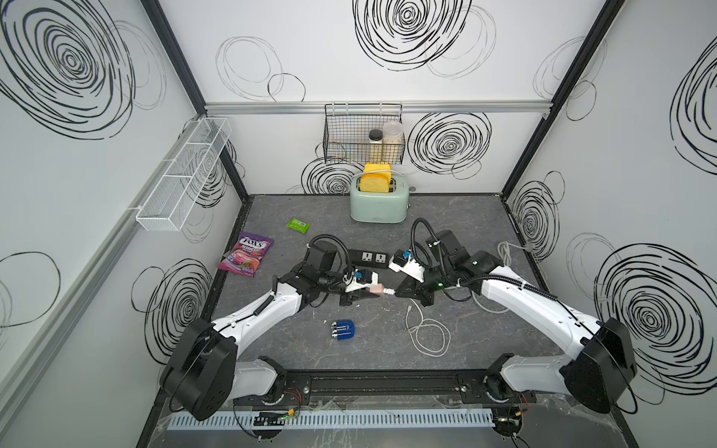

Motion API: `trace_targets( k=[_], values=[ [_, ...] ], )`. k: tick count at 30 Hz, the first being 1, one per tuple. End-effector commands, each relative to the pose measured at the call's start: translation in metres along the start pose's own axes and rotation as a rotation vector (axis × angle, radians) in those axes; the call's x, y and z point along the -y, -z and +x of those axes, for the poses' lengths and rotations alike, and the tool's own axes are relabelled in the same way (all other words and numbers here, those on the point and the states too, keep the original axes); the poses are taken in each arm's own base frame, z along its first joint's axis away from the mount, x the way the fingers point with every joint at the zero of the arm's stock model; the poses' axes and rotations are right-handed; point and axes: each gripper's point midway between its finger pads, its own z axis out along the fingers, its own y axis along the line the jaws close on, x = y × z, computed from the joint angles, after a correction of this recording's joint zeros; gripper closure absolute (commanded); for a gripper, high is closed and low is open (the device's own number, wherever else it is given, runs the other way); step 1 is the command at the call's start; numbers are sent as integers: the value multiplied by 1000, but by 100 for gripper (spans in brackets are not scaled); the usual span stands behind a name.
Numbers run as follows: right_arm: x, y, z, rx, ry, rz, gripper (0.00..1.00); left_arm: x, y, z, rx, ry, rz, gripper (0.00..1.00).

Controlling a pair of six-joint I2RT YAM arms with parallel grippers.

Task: Charge the electric shaver
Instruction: Insert the charging cable into the plug.

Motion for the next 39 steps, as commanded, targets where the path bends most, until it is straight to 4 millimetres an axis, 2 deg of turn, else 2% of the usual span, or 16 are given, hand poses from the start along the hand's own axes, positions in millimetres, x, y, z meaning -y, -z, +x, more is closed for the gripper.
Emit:
trace_targets(
  k=[1, 12, 17, 22, 39],
  values=[
    [-12, 5, -26, 68, 81, -53, 100, 4, -6, -13, 34, -59, 41, 100],
    [-9, -2, -17, 41, 14, -99, 100, -2, 2, -34, 105, -77, 15, 100],
    [2, 4, -6, 17, -52, -72, 100, -6, 9, -34, 111, -78, -11, 100],
    [7, 14, -7, 45, -94, -42, 100, -6, 12, -35, 119, -81, -17, 100],
    [-9, 9, 1, 29, -48, -93, 100, -7, 8, -30, 113, -60, -5, 100]
  ],
)
